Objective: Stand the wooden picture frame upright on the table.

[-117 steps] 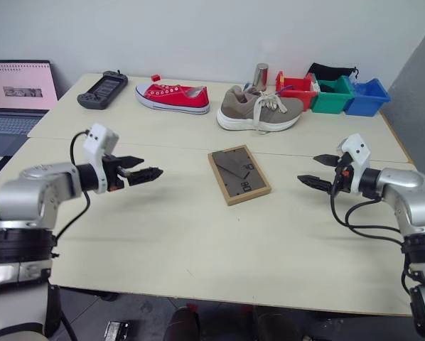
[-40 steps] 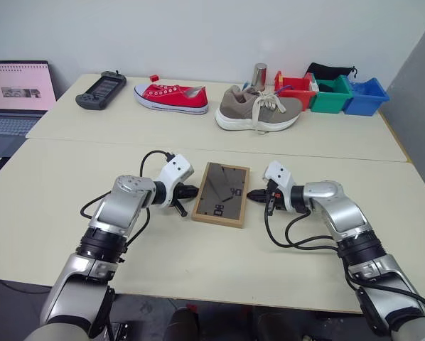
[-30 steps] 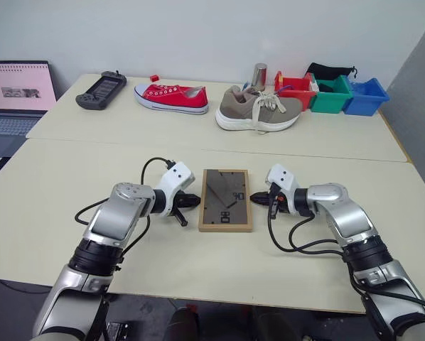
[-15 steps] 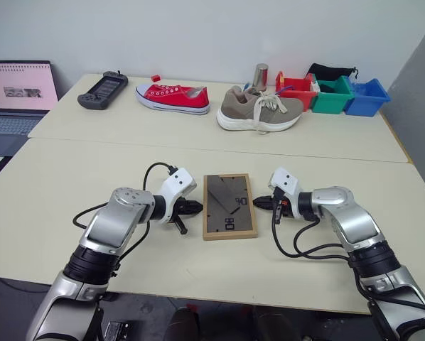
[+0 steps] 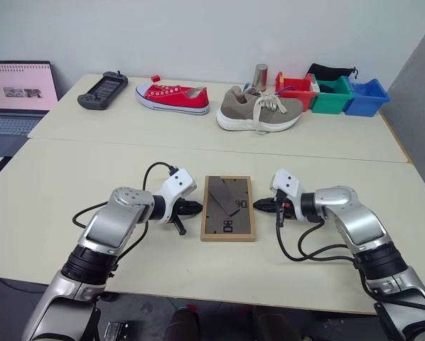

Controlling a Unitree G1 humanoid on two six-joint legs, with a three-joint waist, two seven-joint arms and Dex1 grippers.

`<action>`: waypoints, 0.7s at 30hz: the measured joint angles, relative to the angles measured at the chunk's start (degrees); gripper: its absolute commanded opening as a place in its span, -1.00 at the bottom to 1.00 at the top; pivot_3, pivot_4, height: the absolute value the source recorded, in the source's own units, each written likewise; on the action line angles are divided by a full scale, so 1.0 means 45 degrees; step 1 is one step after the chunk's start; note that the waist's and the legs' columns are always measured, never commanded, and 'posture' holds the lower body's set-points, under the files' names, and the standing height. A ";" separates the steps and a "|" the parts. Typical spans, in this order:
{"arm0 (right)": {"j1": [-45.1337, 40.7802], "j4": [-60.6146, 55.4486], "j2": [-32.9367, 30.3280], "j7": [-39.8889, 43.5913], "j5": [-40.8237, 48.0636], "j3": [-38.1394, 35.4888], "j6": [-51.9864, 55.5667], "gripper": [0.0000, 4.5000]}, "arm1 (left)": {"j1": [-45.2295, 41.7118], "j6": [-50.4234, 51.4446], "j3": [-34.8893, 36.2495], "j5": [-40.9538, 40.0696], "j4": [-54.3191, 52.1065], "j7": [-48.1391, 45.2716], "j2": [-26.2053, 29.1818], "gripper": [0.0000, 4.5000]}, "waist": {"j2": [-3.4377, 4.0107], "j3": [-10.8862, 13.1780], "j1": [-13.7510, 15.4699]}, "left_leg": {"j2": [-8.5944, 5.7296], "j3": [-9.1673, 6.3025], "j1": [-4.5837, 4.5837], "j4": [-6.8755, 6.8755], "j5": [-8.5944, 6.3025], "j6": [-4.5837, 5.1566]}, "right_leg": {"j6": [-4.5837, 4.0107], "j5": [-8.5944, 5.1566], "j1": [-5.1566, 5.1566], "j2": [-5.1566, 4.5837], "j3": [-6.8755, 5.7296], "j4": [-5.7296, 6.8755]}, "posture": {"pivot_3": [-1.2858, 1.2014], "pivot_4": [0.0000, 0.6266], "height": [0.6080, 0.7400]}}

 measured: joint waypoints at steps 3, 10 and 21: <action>0.0024 -0.0028 0.0000 0.0031 0.0009 0.0008 0.0003 -1.00 | 0.0003 -0.0103 -0.0004 -0.0006 0.0067 -0.0008 0.0040 -0.99 | 0.0000 0.0000 -0.0002 | 0.0001 0.0000 0.0002 0.0000 0.0000 0.0000 | 0.0000 0.0000 0.0000 0.0001 0.0001 0.0000 | 0.03 -0.52 1.00; 0.0032 -0.0025 -0.0350 0.0268 -0.0004 0.0237 -0.0184 -1.00 | 0.0007 -0.0559 -0.0099 -0.0054 0.0279 -0.0157 0.0353 -0.99 | 0.0000 0.0000 -0.0014 | 0.0002 0.0000 0.0002 0.0000 0.0000 0.0000 | 0.0000 0.0000 0.0000 0.0003 0.0002 0.0000 | 0.03 -0.52 1.00; -0.0369 0.0142 -0.3425 0.2251 0.1150 -0.1271 -0.0505 -1.00 | -0.0268 0.1045 0.3219 -0.3055 0.1430 -0.1369 0.1448 -0.37 | -0.0003 0.0004 -0.0072 | 0.0008 0.0002 0.0000 -0.0007 -0.0002 0.0003 | 0.0001 -0.0002 -0.0009 0.0007 -0.0001 -0.0003 | 0.03 -0.52 1.00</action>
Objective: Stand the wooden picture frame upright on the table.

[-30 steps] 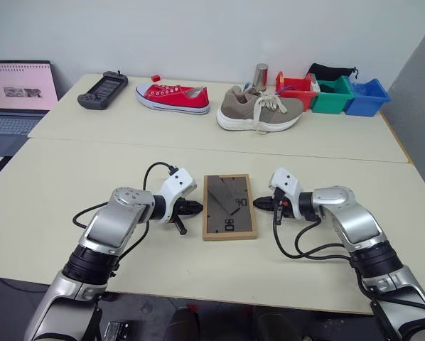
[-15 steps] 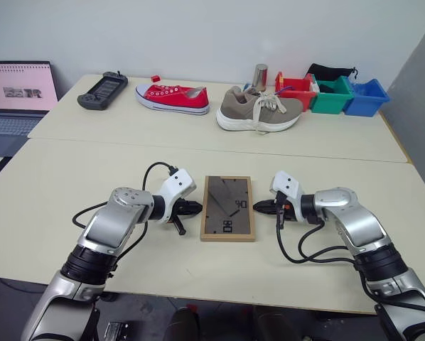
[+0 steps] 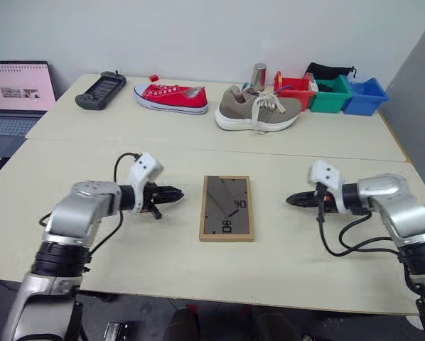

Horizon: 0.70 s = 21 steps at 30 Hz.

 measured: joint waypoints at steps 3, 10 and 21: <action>-0.0417 0.0325 0.0046 0.0144 0.0202 0.0047 -0.0042 -1.00 | -0.0663 0.2857 0.0807 -0.1953 0.0319 -0.0647 0.0239 -0.06 | -0.0001 0.0000 0.0011 | -0.0005 0.0000 -0.0004 0.0007 0.0000 0.0000 | 0.0004 -0.0002 0.0004 -0.0003 -0.0003 -0.0001 | 0.03 -0.52 1.00; -0.0517 0.0869 0.0475 0.0171 0.0126 0.0468 -0.0274 -1.00 | -0.0646 0.5920 0.0643 -0.3222 0.1233 -0.0813 0.0746 0.61 | -0.0001 0.0000 0.0002 | -0.0001 -0.0004 -0.0007 0.0003 0.0000 0.0000 | 0.0001 -0.0001 -0.0004 -0.0001 -0.0007 0.0002 | 0.03 -0.52 1.00; -0.0493 0.0912 0.0801 -0.0309 -0.0154 0.0555 -0.0567 -1.00 | -0.0936 0.7228 0.0316 -0.4272 0.1658 -0.0586 0.0609 0.98 | -0.0001 0.0000 0.0052 | -0.0002 -0.0003 -0.0008 0.0006 0.0001 -0.0002 | 0.0001 0.0000 -0.0004 -0.0003 -0.0005 0.0002 | 0.03 -0.52 1.00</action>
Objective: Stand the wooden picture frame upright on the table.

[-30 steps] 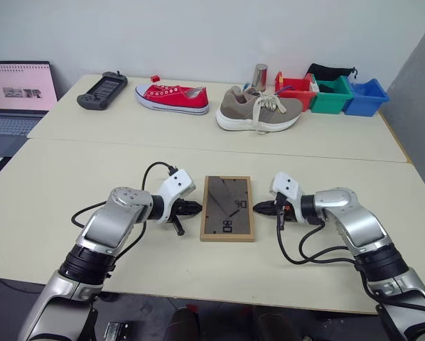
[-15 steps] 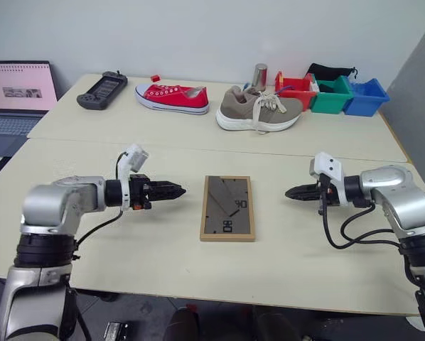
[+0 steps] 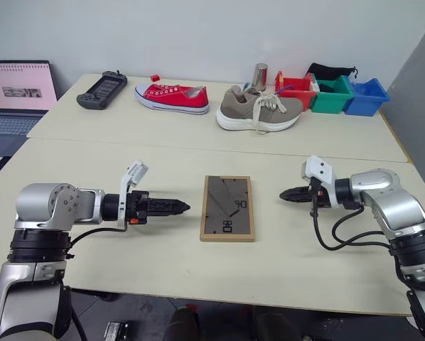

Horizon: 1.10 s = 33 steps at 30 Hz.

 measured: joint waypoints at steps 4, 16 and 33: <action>0.0074 -0.0112 0.0278 -0.0121 -0.0005 0.0126 0.0094 -1.00 | -0.0616 0.0347 -0.0615 0.0020 0.0976 0.0180 -0.0462 0.98 | 0.0000 0.0000 0.0029 | -0.0004 0.0000 -0.0003 0.0003 0.0000 0.0000 | 0.0000 0.0000 0.0002 -0.0001 -0.0001 -0.0001 | 0.03 -0.52 1.00; 0.0610 -0.1394 0.1086 -0.0612 -0.0005 0.0928 0.0860 -1.00 | -0.1801 0.0052 -0.2401 0.0454 0.2910 0.0196 -0.1547 0.98 | 0.0003 -0.0004 0.0042 | -0.0007 -0.0002 0.0005 0.0009 0.0001 -0.0002 | -0.0001 0.0000 0.0012 -0.0003 -0.0001 0.0004 | 0.03 -0.52 1.00; 0.0772 -0.1295 0.2212 -0.1966 -0.0546 0.1477 0.1135 -1.00 | -0.2478 -0.1657 -0.3015 0.1204 0.4274 -0.0336 -0.2418 0.98 | 0.0014 -0.0028 0.0137 | -0.0017 -0.0011 0.0072 0.0015 0.0001 0.0001 | 0.0003 -0.0002 0.0092 -0.0005 -0.0004 -0.0002 | 0.03 -0.52 1.00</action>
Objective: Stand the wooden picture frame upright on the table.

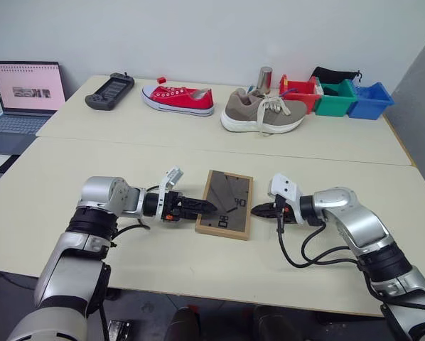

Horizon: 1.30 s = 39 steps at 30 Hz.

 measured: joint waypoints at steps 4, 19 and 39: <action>-0.0099 0.0112 0.0280 -0.0130 -0.0076 0.0060 -0.0032 -1.00 | 0.0068 -0.0046 -0.0042 0.0124 -0.0285 -0.0031 -0.0060 0.98 | 0.0000 0.0000 0.0008 | 0.0000 -0.0003 -0.0001 -0.0001 0.0000 0.0000 | 0.0000 0.0000 -0.0001 0.0000 -0.0001 -0.0001 | 0.03 -0.52 1.00; -0.0350 0.0119 0.0782 -0.0265 -0.0101 0.0253 -0.0032 -1.00 | 0.0572 -0.0579 -0.0172 0.0311 -0.1314 -0.0171 -0.0073 0.78 | 0.0000 0.0000 0.0030 | -0.0001 -0.0008 -0.0007 -0.0007 -0.0001 -0.0001 | 0.0000 0.0000 0.0002 0.0000 -0.0001 -0.0020 | 0.03 -0.52 1.00; -0.0174 0.0028 0.0337 -0.0555 0.0017 -0.0080 0.0016 -1.00 | 0.1424 0.0484 0.0474 -0.0508 -0.3003 0.0543 -0.0425 -0.55 | -0.0004 0.0005 -0.0047 | 0.0002 -0.0011 -0.0032 -0.0014 -0.0001 -0.0001 | 0.0000 0.0000 -0.0016 0.0002 0.0000 -0.0028 | 0.03 -0.52 1.00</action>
